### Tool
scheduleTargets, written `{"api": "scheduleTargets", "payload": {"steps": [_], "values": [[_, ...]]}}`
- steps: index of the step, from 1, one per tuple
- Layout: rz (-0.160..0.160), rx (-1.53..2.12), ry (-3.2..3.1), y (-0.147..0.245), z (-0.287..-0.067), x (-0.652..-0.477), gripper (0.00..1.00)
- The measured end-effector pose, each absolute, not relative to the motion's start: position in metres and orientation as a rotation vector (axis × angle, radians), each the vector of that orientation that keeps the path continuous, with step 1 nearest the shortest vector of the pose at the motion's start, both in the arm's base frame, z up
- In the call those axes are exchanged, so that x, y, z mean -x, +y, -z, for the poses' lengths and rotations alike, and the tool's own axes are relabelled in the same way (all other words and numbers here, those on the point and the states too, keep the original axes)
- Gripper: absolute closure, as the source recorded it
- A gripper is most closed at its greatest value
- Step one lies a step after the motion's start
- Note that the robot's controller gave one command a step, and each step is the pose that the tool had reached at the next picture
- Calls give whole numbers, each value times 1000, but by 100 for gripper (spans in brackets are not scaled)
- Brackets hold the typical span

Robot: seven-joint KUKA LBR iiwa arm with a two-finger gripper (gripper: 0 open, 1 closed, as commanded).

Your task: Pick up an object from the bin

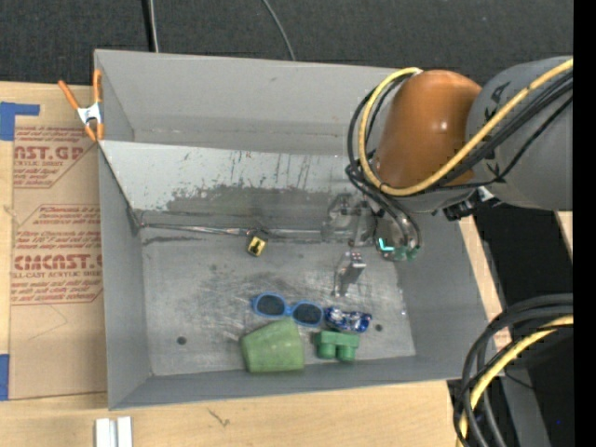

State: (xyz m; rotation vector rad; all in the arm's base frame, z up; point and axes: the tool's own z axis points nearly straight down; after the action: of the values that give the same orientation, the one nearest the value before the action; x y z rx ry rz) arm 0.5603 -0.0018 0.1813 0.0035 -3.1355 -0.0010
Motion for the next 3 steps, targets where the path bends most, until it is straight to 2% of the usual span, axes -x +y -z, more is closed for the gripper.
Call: {"api": "scheduleTargets", "payload": {"steps": [1, 2, 3], "values": [[3, 176, -3150, 30, -72, -492, 0], [-2, 137, -3141, 4, -101, -489, 0], [0, 400, -3116, -4, -110, -484, 0]]}}
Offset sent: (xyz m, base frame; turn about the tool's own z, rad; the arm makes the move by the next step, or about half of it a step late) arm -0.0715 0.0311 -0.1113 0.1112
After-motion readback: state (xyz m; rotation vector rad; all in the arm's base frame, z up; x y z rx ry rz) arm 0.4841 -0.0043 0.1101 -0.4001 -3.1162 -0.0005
